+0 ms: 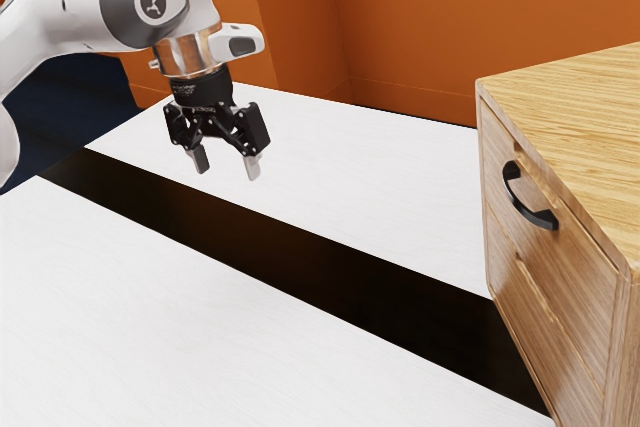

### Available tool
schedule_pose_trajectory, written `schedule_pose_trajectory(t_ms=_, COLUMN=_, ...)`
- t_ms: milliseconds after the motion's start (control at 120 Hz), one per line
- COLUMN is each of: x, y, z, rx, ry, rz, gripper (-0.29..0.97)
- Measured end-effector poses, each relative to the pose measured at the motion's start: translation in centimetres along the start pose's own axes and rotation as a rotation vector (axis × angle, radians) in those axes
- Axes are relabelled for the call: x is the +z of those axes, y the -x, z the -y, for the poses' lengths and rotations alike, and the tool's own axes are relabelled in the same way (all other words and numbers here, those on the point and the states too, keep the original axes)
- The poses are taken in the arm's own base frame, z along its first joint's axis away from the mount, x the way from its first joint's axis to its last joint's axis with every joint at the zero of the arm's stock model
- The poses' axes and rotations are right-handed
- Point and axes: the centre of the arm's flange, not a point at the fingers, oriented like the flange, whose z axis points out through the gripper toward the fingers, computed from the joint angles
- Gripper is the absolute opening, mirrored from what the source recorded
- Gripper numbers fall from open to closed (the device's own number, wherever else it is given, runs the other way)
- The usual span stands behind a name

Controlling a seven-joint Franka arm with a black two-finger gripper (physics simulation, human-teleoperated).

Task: Pull the drawer handle with one arm to open the drawer

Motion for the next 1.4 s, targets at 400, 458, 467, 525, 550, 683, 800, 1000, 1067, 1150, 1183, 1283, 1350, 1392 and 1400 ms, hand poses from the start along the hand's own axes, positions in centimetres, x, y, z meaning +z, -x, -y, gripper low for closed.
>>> schedule_pose_trajectory(t_ms=400, x=-9.6, y=7.2, z=-0.5, rx=-0.018, ry=0.028, rz=-0.148, gripper=0.68)
schedule_pose_trajectory(t_ms=458, x=-11.7, y=10.3, z=-0.8, rx=-0.039, ry=0.047, rz=-0.157, gripper=0.68)
schedule_pose_trajectory(t_ms=467, x=-11.7, y=10.7, z=-0.9, rx=-0.043, ry=0.049, rz=-0.155, gripper=0.68)
schedule_pose_trajectory(t_ms=525, x=-11.1, y=14.0, z=-1.7, rx=-0.066, ry=0.071, rz=-0.118, gripper=0.68)
schedule_pose_trajectory(t_ms=550, x=-10.5, y=15.6, z=-2.5, rx=-0.065, ry=0.081, rz=-0.100, gripper=0.68)
schedule_pose_trajectory(t_ms=683, x=-8.5, y=23.2, z=-8.1, rx=-0.070, ry=0.074, rz=-0.078, gripper=0.68)
schedule_pose_trajectory(t_ms=800, x=-7.3, y=26.3, z=-10.8, rx=-0.139, ry=0.060, rz=-0.080, gripper=0.68)
schedule_pose_trajectory(t_ms=1000, x=-6.5, y=26.2, z=-11.9, rx=-0.320, ry=0.068, rz=-0.071, gripper=0.68)
schedule_pose_trajectory(t_ms=1067, x=-6.0, y=25.3, z=-12.3, rx=-0.383, ry=0.062, rz=-0.060, gripper=0.68)
schedule_pose_trajectory(t_ms=1150, x=-5.9, y=24.9, z=-12.7, rx=-0.455, ry=0.067, rz=-0.064, gripper=0.68)
schedule_pose_trajectory(t_ms=1183, x=-6.0, y=24.8, z=-12.9, rx=-0.481, ry=0.070, rz=-0.069, gripper=0.68)
schedule_pose_trajectory(t_ms=1283, x=-5.8, y=24.9, z=-14.2, rx=-0.540, ry=0.071, rz=-0.078, gripper=0.68)
schedule_pose_trajectory(t_ms=1350, x=-5.4, y=24.5, z=-14.7, rx=-0.583, ry=0.070, rz=-0.075, gripper=0.68)
schedule_pose_trajectory(t_ms=1392, x=-5.2, y=24.2, z=-14.9, rx=-0.609, ry=0.073, rz=-0.075, gripper=0.68)
schedule_pose_trajectory(t_ms=1400, x=-5.2, y=24.2, z=-14.9, rx=-0.614, ry=0.073, rz=-0.075, gripper=0.68)
